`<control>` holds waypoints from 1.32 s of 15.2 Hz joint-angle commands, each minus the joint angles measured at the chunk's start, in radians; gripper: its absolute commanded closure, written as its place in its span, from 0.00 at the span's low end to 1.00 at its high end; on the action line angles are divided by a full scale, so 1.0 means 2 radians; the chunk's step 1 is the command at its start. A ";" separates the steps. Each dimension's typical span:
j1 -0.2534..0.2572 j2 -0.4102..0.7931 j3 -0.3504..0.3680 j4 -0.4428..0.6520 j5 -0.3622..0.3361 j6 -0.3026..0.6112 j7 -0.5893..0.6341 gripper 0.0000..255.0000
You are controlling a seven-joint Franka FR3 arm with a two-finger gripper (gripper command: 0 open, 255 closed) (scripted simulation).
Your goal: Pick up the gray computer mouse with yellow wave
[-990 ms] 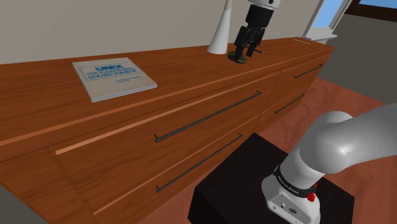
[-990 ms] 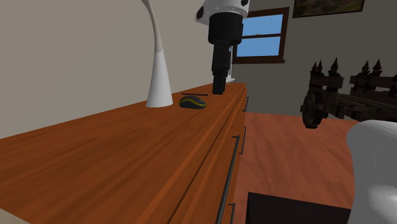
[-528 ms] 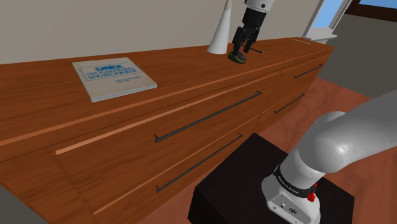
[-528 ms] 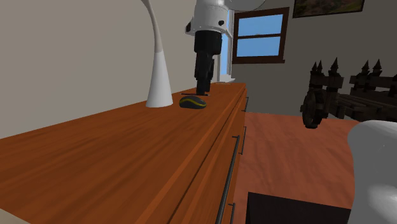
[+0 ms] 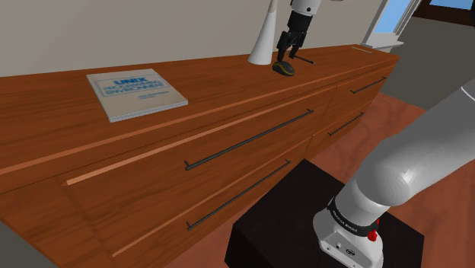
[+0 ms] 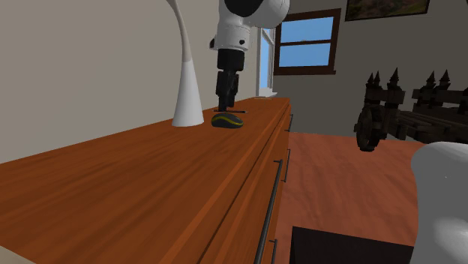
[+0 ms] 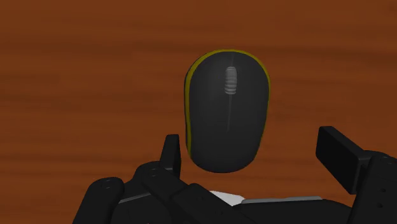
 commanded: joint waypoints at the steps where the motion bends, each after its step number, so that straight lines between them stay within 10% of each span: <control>1: -0.002 0.017 -0.006 0.007 0.003 0.012 -0.009 0.00; 9: -0.003 0.018 -0.007 -0.037 0.002 0.056 -0.010 0.00; 10: -0.003 0.018 -0.007 -0.036 0.002 0.055 -0.009 1.00; 20: -0.003 0.018 -0.007 -0.030 0.002 0.049 -0.009 1.00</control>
